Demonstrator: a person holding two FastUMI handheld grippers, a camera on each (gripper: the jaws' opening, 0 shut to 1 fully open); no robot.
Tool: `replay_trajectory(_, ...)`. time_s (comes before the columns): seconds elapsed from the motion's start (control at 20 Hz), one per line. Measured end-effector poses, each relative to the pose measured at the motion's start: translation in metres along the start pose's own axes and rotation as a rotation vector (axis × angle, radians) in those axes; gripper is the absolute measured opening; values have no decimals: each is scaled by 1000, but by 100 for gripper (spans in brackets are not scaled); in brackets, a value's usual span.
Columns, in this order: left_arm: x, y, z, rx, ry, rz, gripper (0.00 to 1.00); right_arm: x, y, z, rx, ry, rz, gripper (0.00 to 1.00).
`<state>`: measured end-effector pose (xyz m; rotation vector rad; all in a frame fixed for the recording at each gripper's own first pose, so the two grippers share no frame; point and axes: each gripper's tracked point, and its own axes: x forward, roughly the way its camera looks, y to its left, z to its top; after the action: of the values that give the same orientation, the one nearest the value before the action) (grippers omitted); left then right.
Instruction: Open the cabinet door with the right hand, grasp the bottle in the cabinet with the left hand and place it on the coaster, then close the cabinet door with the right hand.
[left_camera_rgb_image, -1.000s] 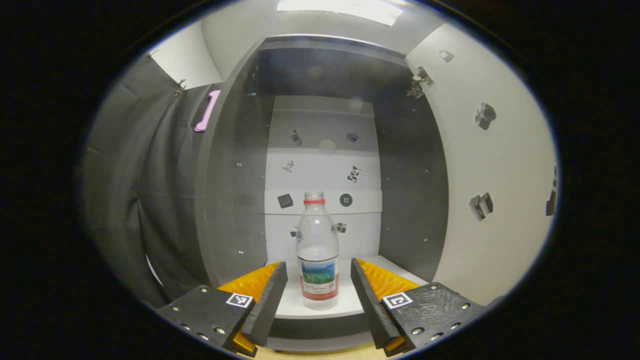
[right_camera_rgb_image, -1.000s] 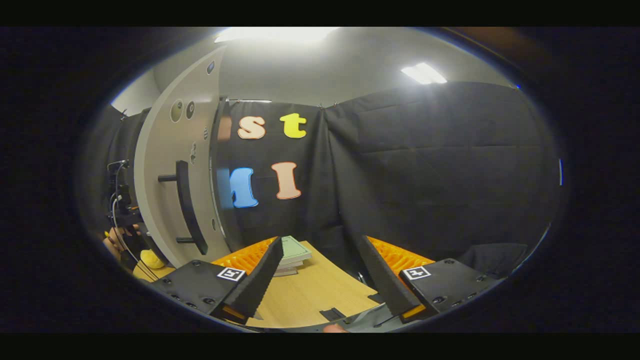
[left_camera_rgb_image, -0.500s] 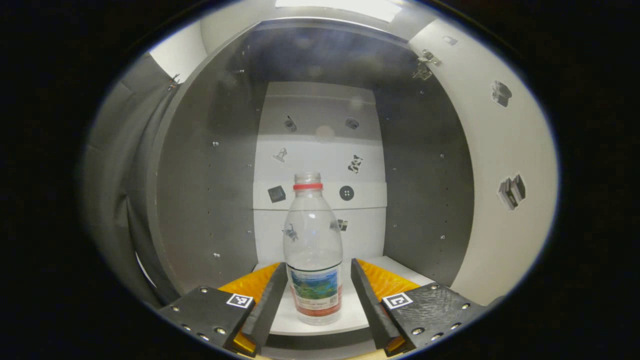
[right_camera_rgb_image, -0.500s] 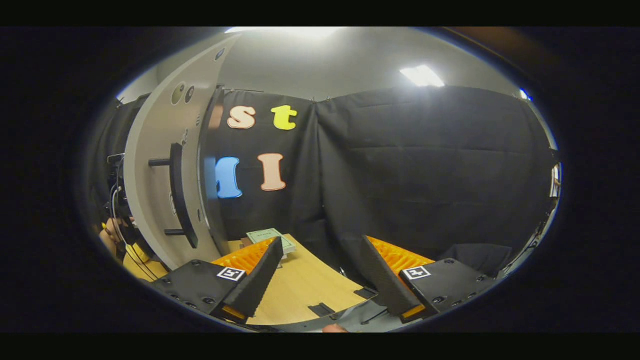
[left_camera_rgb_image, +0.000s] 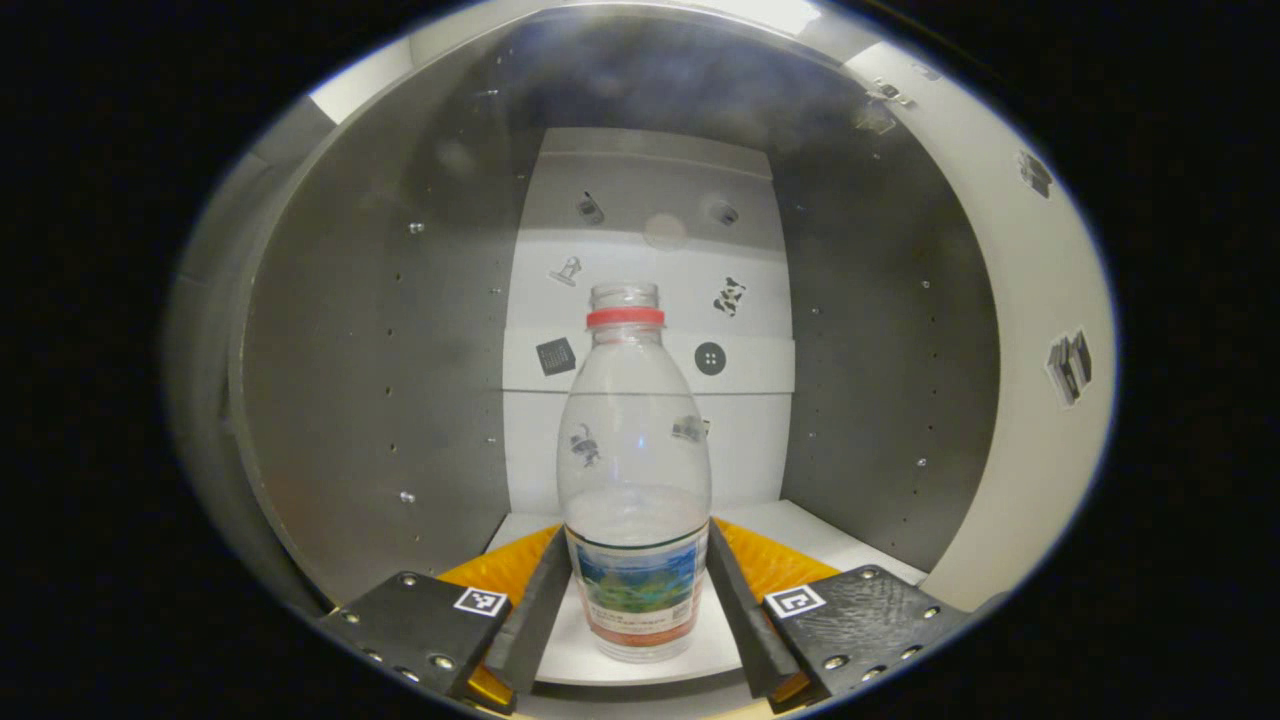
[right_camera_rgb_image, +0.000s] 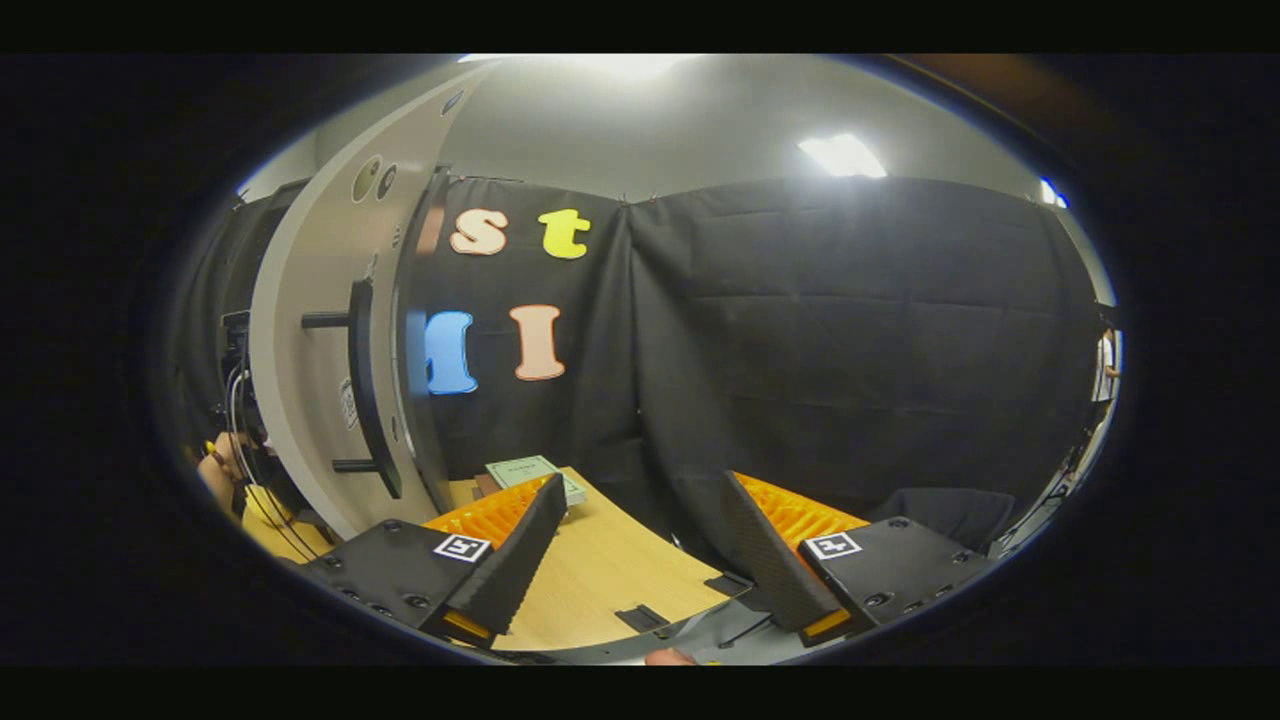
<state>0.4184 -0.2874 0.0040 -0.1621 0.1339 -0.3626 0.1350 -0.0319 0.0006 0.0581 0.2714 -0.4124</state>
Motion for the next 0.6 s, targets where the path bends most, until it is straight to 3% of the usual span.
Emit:
replay_trajectory(0.05, -3, 2, -1, -2, 0, 0, 74, 2, 1, -1, 0, 0, 2, 98)
replay_trajectory(0.15, -13, 4, 5, -2, -8, 5, 70, 4, 5, -2, 4, 0, 18, 98)
replay_trajectory(0.35, -48, 12, 27, -12, -50, 17, 70, 9, 12, -3, 14, -7, 67, 99)
replay_trajectory(0.45, -70, 16, 32, -22, -70, 30, 70, 11, 13, -5, 18, -8, 94, 93)
replay_trajectory(0.55, -91, 23, 37, -33, -73, 46, 70, 12, 14, -5, 28, -12, 124, 98)
replay_trajectory(0.6, -103, 27, 37, -33, -72, 56, 70, 13, 14, -6, 34, -14, 140, 94)
